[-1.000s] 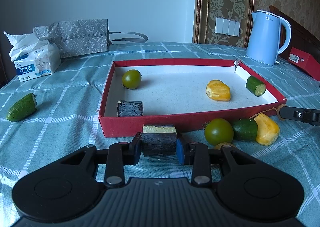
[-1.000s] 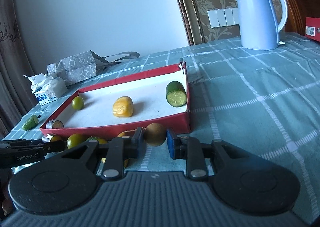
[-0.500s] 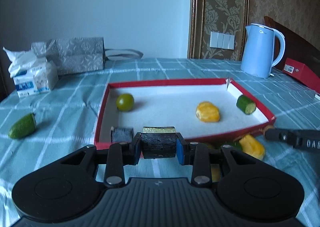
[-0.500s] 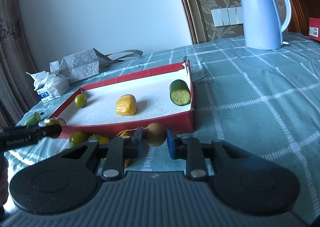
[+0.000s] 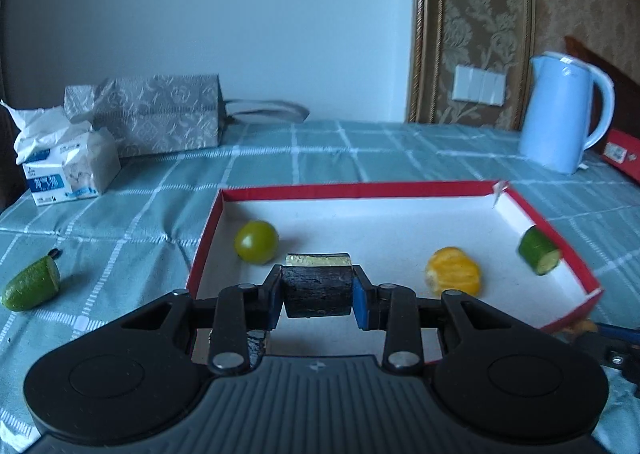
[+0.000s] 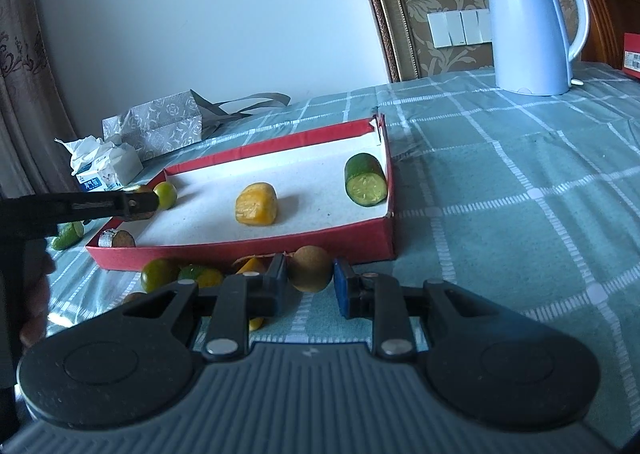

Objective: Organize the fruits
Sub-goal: 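Place the eggplant chunk in the tray with the left gripper while the right gripper holds the kiwi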

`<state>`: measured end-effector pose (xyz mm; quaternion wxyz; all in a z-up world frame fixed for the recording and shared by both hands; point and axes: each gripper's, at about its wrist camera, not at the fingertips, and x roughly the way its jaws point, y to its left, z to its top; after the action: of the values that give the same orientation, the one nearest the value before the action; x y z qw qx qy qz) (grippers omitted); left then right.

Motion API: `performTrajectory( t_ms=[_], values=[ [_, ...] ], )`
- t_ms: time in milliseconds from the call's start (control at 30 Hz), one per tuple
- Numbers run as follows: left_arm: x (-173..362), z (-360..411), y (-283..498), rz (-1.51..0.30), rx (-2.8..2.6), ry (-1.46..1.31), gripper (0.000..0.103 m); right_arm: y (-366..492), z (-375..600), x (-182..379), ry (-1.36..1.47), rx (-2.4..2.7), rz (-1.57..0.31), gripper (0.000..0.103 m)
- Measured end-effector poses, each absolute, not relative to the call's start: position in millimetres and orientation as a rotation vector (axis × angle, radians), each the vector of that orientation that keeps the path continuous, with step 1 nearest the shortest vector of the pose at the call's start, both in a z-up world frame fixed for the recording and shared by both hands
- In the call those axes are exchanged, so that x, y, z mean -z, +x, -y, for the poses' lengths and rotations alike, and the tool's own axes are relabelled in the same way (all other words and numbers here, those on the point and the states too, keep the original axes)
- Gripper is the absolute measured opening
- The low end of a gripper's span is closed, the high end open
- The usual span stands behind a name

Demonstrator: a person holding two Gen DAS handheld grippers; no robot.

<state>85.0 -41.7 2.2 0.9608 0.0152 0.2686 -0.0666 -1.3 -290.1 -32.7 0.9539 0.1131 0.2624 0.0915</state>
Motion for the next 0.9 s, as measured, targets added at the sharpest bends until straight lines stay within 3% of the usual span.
performTrajectory(
  t_ms=[233, 300, 367, 900],
  values=[
    [12, 37, 101, -0.587, 0.085, 0.017, 0.038, 1, 289, 33, 0.229, -0.198, -0.545, 0.024],
    [12, 35, 100, -0.577, 0.078, 0.013, 0.064, 2, 289, 34, 0.23, -0.2, -0.551, 0.024],
    [11, 30, 96, -0.562, 0.074, -0.01, 0.073, 2, 290, 34, 0.234, -0.2, -0.552, 0.024],
    [1, 10, 17, -0.403, 0.072, 0.0, 0.086, 3, 292, 35, 0.25, -0.196, -0.554, 0.024]
  ],
)
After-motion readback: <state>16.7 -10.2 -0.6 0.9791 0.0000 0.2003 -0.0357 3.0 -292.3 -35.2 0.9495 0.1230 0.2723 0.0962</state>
